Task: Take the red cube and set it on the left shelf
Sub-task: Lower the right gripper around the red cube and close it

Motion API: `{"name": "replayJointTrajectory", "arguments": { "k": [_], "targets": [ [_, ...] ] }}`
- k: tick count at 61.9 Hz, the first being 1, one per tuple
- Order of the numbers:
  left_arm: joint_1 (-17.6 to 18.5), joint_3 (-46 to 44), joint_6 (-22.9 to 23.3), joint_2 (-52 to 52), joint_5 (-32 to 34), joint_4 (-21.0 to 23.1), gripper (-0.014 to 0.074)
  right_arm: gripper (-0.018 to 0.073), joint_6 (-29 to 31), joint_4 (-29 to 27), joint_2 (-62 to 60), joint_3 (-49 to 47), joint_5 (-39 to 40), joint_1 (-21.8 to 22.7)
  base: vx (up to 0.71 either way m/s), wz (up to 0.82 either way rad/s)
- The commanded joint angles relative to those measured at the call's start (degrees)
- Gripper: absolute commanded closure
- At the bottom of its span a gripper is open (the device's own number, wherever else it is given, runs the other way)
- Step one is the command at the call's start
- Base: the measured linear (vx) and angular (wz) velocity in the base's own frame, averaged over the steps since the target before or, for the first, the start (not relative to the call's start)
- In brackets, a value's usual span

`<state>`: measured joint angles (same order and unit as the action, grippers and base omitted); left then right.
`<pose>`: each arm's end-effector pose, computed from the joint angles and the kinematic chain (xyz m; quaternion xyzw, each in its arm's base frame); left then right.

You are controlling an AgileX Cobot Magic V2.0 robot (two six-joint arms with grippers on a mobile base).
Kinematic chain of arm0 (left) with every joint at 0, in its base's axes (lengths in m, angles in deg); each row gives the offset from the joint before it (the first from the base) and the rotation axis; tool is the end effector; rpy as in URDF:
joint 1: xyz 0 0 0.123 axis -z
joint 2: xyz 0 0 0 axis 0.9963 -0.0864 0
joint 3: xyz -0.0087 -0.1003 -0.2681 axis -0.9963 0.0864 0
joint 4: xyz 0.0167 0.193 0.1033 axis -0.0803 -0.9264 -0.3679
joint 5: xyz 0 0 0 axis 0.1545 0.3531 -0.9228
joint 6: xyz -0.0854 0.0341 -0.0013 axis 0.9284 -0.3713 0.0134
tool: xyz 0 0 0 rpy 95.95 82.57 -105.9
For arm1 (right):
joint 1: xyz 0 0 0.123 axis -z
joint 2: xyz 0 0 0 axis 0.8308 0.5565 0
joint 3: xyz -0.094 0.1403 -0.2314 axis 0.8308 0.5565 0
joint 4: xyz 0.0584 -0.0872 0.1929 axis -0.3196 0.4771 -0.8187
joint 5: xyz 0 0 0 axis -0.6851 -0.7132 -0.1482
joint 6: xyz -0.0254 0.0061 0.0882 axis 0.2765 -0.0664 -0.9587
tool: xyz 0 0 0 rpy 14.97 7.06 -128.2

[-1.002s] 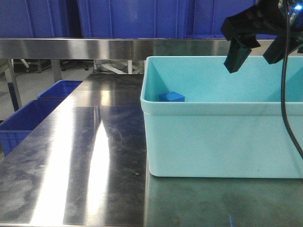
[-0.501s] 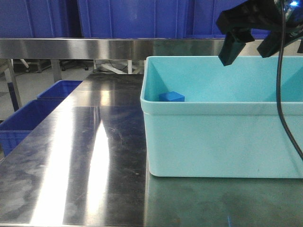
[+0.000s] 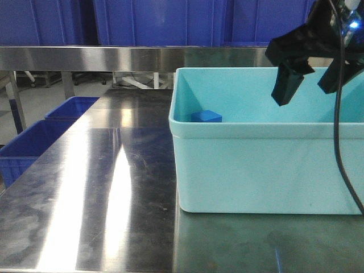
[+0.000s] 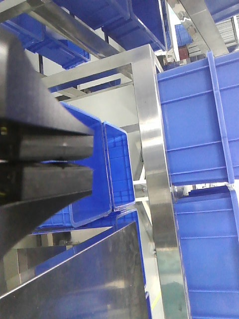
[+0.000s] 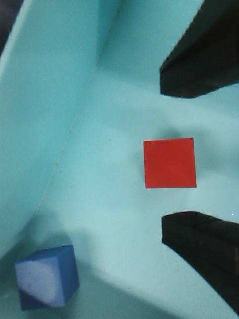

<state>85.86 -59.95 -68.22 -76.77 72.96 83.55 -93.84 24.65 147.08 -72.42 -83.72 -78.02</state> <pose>0.0231 -0.0004 0.2073 0.0508 0.6861 0.0430 0.7245 0.2657 0.0968 0.2841 -0.1519 0.9397 0.0162 0.3059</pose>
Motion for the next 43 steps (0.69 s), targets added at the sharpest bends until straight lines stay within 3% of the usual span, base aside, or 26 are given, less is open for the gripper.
{"name": "replayJointTrajectory", "arguments": {
  "k": [1,43],
  "targets": [
    [0.26,1.26,-0.03,0.02,5.18,0.27,0.0491,-0.0025,0.70,0.29,-0.99,-2.10,2.00,-0.09,0.00,0.00],
    [0.26,1.26,-0.03,0.02,5.18,0.27,0.0491,-0.0025,0.70,0.22,2.21,-2.10,1.09,-0.09,0.00,0.00]
  ]
}}
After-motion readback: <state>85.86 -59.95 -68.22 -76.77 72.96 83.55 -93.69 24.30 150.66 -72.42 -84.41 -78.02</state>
